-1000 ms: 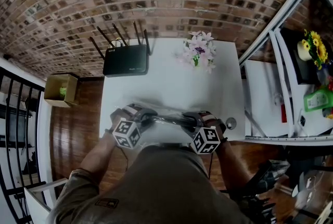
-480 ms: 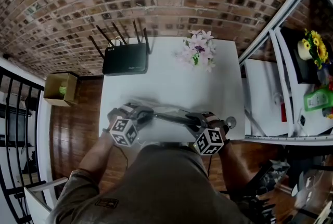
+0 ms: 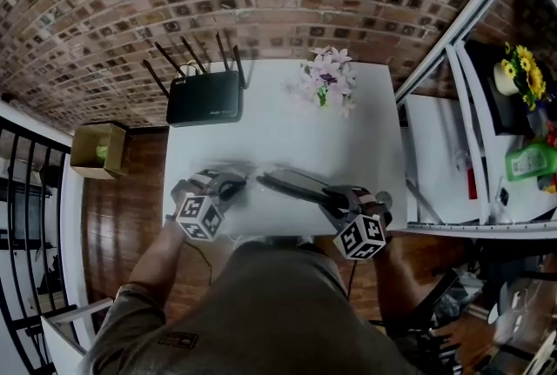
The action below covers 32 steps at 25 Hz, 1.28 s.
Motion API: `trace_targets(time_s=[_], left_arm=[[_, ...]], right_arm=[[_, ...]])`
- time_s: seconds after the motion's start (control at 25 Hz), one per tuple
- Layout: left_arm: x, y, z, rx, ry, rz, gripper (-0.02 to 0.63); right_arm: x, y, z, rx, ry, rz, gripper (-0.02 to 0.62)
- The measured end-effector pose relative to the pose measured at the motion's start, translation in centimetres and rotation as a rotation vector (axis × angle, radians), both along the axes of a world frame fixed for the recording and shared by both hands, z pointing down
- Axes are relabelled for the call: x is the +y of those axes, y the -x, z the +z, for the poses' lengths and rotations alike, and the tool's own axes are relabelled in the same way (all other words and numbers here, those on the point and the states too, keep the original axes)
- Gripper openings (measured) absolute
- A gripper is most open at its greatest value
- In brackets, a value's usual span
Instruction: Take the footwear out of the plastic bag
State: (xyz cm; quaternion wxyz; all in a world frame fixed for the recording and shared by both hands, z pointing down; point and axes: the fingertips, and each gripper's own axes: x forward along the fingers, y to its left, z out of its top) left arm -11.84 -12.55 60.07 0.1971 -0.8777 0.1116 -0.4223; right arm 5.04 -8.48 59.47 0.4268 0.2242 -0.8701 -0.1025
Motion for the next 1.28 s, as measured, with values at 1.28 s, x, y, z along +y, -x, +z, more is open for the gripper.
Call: trace_targets(time_s=[1.28], left_arm=[[2.0, -0.6, 5.3, 0.013, 0.132, -0.108, 0.189]], right_arm=[[-3.3, -7.4, 1.8, -0.201, 0.098, 0.574, 0.138]])
